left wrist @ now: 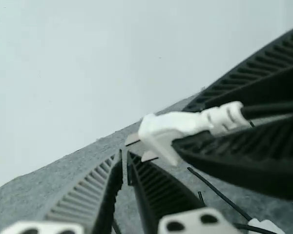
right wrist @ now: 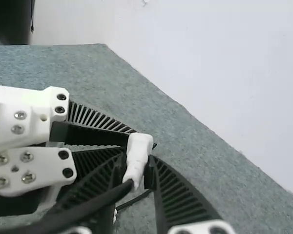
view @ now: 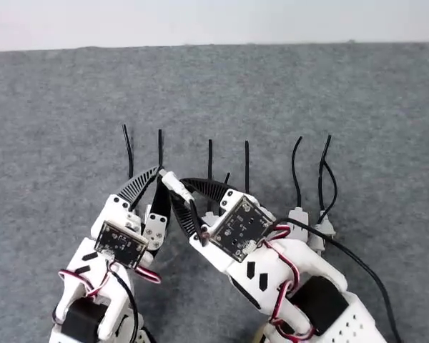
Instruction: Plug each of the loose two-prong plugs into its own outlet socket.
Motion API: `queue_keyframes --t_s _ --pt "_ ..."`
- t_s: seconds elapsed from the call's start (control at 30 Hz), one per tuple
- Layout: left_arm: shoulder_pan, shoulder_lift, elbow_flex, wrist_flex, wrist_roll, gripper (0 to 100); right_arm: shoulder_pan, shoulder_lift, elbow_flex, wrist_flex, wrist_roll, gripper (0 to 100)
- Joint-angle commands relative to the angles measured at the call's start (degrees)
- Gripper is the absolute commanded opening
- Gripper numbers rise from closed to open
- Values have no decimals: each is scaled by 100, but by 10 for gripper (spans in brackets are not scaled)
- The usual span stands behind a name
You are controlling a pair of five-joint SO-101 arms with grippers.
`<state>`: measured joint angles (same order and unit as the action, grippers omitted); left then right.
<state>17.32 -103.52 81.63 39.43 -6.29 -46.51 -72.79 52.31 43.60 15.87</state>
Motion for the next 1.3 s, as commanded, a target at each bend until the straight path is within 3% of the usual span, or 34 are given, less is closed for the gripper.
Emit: queue_keyframes --t_s 0.0,0.2,0.37,0.63,0.77,0.9,1.07,1.27 --pt "-237 -97 57 -624 -35 12 75 48 9 13 79 9" --pt "-730 -97 576 -1591 -26 12 462 101 -44 22 44 8" --pt "-765 -97 760 -1776 -26 12 646 611 -431 268 35 8" --pt "-976 -97 804 -1855 -26 12 1235 2712 -2338 1543 18 8" --pt "-1169 -97 796 -1925 -18 12 1174 3653 -3490 2360 -88 8" --pt "-1240 -97 769 -1618 -53 12 1042 4585 -4589 3451 457 8" --pt "-1873 -97 892 -1108 -211 12 1051 5736 -5512 4629 1336 8" --pt "-2330 -97 1138 -923 -193 12 1051 6695 -5662 4857 1749 8"
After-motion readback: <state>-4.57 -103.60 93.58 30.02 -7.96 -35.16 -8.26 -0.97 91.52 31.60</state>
